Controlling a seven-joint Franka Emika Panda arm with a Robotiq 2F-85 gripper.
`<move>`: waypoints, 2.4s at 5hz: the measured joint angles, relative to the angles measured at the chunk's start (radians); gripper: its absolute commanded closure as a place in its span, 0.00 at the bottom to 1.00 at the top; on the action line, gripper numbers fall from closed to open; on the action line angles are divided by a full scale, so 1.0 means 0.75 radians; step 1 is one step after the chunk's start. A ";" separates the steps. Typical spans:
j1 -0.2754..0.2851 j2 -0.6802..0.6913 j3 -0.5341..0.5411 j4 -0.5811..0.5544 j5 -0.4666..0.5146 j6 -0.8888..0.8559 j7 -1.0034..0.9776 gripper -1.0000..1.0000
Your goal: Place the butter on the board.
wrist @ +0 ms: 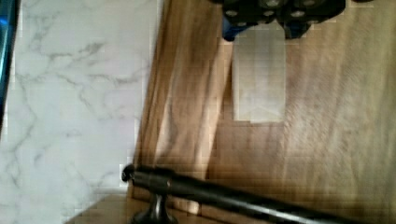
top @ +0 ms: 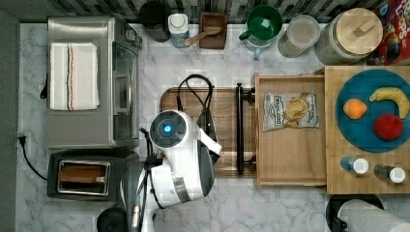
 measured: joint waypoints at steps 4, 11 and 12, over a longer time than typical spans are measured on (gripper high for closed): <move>0.012 0.028 0.042 -0.060 0.066 0.189 0.203 1.00; 0.013 0.230 0.056 -0.099 0.056 0.272 0.233 0.00; 0.014 0.232 0.074 -0.102 0.057 0.276 0.238 0.00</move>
